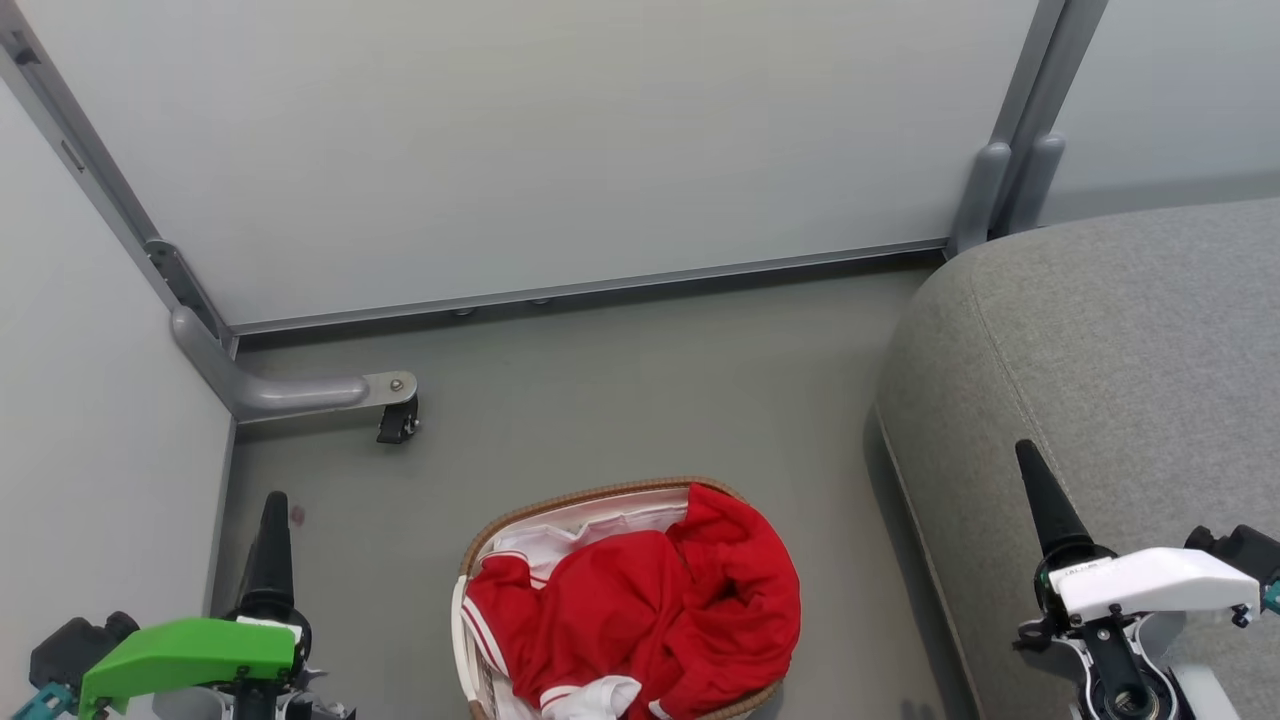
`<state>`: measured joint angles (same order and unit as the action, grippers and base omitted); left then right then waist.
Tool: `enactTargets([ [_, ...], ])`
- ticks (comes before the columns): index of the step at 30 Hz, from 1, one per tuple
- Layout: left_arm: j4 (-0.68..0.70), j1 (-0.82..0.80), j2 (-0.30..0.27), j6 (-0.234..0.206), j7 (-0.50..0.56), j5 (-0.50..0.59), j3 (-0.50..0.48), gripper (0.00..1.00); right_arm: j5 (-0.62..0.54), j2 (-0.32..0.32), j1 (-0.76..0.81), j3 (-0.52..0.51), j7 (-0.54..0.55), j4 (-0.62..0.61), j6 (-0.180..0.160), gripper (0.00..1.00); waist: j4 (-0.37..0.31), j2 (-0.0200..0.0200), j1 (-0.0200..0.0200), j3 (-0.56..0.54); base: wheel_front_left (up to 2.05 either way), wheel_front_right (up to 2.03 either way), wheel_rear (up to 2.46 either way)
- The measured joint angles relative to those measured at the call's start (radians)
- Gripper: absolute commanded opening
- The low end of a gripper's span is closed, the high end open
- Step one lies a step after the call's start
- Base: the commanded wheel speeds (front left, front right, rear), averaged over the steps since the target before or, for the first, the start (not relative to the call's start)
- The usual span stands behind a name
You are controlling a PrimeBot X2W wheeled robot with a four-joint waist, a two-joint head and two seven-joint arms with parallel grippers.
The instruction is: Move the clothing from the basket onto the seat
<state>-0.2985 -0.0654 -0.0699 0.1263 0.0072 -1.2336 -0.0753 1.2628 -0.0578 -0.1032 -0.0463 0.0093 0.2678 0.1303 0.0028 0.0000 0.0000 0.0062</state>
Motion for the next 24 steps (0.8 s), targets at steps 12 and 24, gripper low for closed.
enactTargets([
  [12,-0.004,0.000,-0.011,-0.003,-0.045,0.259,0.021,1.00,-0.215,-0.014,-0.025,0.055,-0.046,-0.003,0.000,1.00,0.000,0.0000,0.0000,-0.001,0.00,0.00,0.00],
  [24,-0.007,-0.006,-0.026,-0.005,-0.086,0.443,0.041,1.00,-0.403,-0.019,-0.073,0.093,-0.086,-0.007,0.000,1.00,-0.003,0.0000,0.0000,-0.003,0.00,0.00,0.00],
])
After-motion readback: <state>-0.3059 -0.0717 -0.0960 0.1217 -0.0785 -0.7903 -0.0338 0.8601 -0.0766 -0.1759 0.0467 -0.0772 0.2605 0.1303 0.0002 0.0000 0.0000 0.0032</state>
